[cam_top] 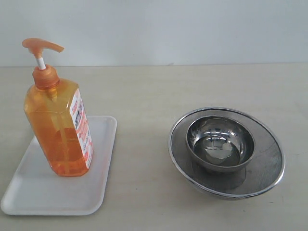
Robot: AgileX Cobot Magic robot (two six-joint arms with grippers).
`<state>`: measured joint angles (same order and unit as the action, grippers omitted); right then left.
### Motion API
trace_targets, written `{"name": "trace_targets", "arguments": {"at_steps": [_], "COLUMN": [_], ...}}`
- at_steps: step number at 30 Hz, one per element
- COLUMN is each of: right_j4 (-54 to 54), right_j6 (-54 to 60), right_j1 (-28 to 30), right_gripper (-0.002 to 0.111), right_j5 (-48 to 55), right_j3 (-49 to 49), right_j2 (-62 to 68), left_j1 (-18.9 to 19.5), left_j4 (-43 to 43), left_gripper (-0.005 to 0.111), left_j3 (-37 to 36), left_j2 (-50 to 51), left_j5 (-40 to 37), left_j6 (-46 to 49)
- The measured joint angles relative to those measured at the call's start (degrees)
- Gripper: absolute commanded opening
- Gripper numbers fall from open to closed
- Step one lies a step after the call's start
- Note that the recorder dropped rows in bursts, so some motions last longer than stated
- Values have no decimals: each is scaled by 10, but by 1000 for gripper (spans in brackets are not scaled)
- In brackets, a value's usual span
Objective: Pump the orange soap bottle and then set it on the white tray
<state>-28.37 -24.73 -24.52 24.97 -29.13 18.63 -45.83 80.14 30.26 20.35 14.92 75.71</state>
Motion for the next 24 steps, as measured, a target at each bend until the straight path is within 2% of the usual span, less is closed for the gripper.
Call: {"name": "trace_targets", "arguments": {"at_steps": [2, 7, 10, 15, 19, 24], "right_j4": [0, 0, -1, -2, -5, -7], "right_j6": [0, 0, 0, 0, 1, 2], "right_j1": [0, 0, 0, 0, 0, 0], "right_gripper": [0, 0, 0, 0, 0, 0], "right_j5": [0, 0, 0, -6, -38, -80], "right_j3": [0, 0, 0, 0, 0, 0], "right_j2": [0, 0, 0, 0, 15, 67], "left_j1": [0, 0, 0, 0, 0, 0], "left_j4": [-22, -78, -82, -66, -47, 26], "left_gripper": [5, 5, 5, 5, 5, 5], "left_j3": [0, 0, 0, 0, 0, 13], "left_j2": [0, 0, 0, -1, -1, -1], "left_j5": [9, 26, 66, 168, 219, 268], "left_j6": [0, 0, 0, 4, 69, 154]}}
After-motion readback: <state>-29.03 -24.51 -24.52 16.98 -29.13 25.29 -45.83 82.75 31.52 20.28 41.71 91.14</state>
